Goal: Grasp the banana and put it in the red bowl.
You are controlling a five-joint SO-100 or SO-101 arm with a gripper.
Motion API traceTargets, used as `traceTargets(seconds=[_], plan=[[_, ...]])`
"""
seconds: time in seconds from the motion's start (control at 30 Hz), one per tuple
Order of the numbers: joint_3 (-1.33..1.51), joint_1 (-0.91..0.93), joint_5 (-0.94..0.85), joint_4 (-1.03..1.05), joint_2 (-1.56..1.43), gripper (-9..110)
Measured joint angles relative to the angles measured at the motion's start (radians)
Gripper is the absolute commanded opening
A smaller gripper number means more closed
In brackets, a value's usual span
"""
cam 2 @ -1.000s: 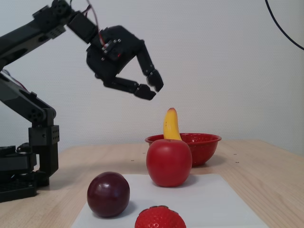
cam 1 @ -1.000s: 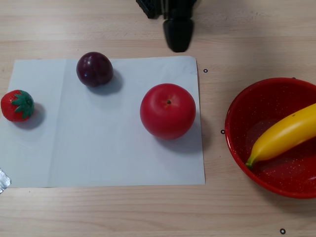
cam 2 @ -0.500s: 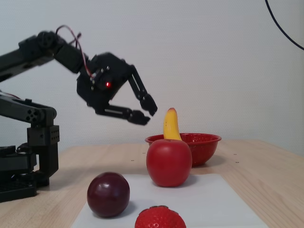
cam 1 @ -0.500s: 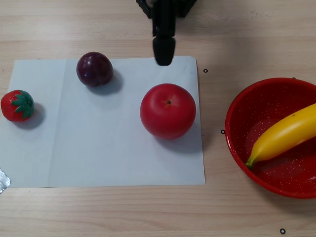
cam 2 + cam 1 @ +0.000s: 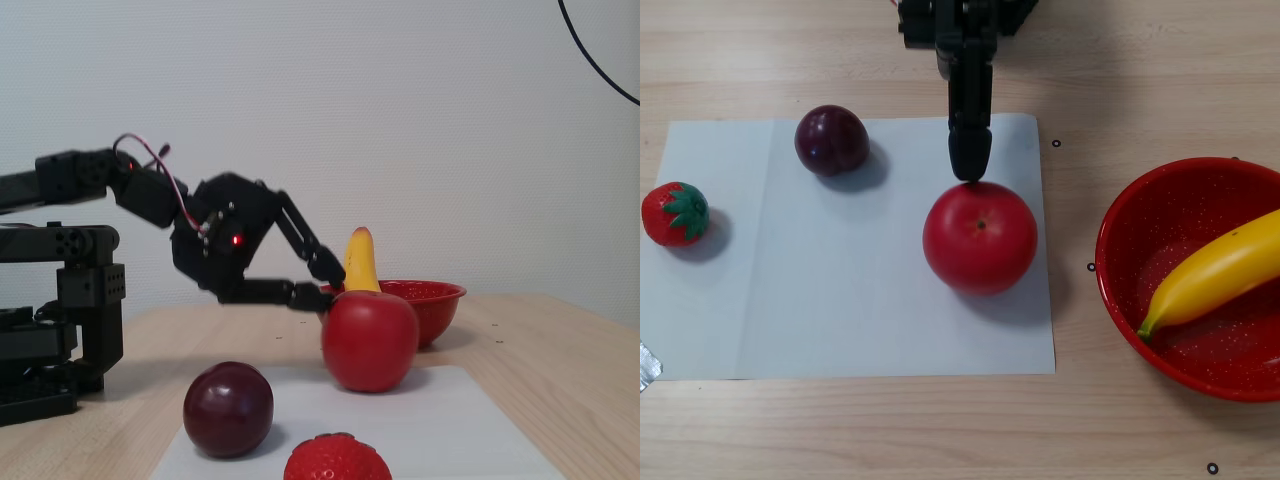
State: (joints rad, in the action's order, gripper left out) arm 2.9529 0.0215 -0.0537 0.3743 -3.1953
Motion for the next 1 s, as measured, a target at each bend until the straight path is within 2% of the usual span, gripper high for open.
traceTargets(seconds=[0.33, 1.0], plan=[[0.146, 0.002, 0.014, -0.15, -0.048, 0], [0.146, 0.002, -0.057, 0.388, -0.087, 0]])
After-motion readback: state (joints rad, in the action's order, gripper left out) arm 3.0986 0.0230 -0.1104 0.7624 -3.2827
